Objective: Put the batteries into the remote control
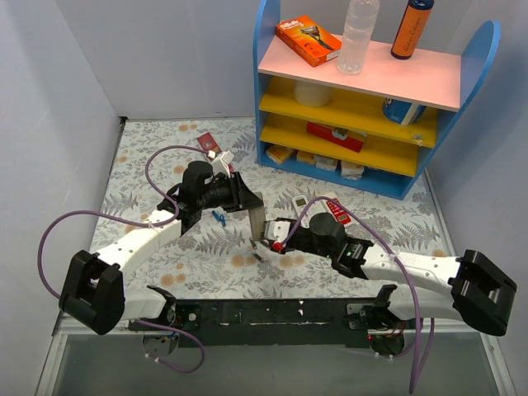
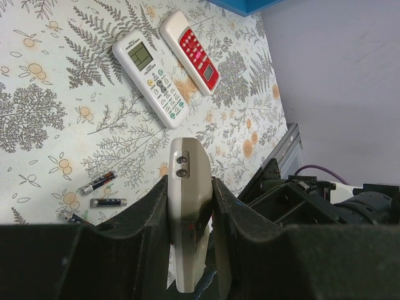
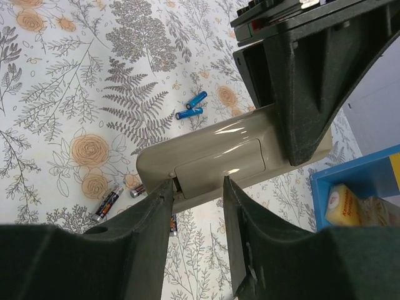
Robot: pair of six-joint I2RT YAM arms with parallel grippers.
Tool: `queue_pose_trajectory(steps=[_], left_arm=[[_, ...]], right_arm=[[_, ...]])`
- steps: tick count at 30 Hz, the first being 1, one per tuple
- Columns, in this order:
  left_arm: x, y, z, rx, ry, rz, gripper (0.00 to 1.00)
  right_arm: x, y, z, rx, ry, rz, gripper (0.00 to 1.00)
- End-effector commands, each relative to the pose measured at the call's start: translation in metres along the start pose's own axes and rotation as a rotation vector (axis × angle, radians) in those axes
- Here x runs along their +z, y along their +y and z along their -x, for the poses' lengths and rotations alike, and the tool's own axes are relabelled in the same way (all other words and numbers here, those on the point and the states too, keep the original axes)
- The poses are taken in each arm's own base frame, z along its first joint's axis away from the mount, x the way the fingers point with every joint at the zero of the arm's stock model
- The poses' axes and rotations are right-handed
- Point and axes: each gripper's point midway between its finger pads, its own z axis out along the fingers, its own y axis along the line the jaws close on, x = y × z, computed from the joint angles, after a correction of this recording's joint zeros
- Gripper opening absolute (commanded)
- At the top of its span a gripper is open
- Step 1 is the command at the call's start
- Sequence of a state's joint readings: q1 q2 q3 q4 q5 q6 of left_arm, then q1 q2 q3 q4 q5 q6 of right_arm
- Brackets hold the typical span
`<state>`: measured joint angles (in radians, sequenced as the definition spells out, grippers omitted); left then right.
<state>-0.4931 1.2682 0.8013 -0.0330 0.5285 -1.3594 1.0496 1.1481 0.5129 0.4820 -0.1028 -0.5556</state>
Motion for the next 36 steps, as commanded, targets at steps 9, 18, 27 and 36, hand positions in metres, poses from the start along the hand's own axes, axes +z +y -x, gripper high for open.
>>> queue_pose_trajectory(steps=[9, 18, 27, 36], left_arm=[[-0.004, -0.024, 0.008, 0.002, 0.006, -0.06, 0.0], [0.013, -0.009, 0.004, -0.065, 0.062, -0.019, 0.0], [0.029, 0.016, -0.006, -0.085, 0.142, 0.063, 0.0], [0.037, 0.049, -0.003, -0.033, 0.159, 0.224, 0.0]], right_arm=[[0.011, -0.012, 0.015, -0.033, -0.036, -0.02, 0.48], [0.016, -0.031, -0.003, -0.082, 0.002, -0.156, 0.4], [0.024, -0.058, -0.01, -0.134, -0.006, -0.328, 0.27], [0.03, -0.071, -0.021, -0.141, 0.011, -0.385, 0.24]])
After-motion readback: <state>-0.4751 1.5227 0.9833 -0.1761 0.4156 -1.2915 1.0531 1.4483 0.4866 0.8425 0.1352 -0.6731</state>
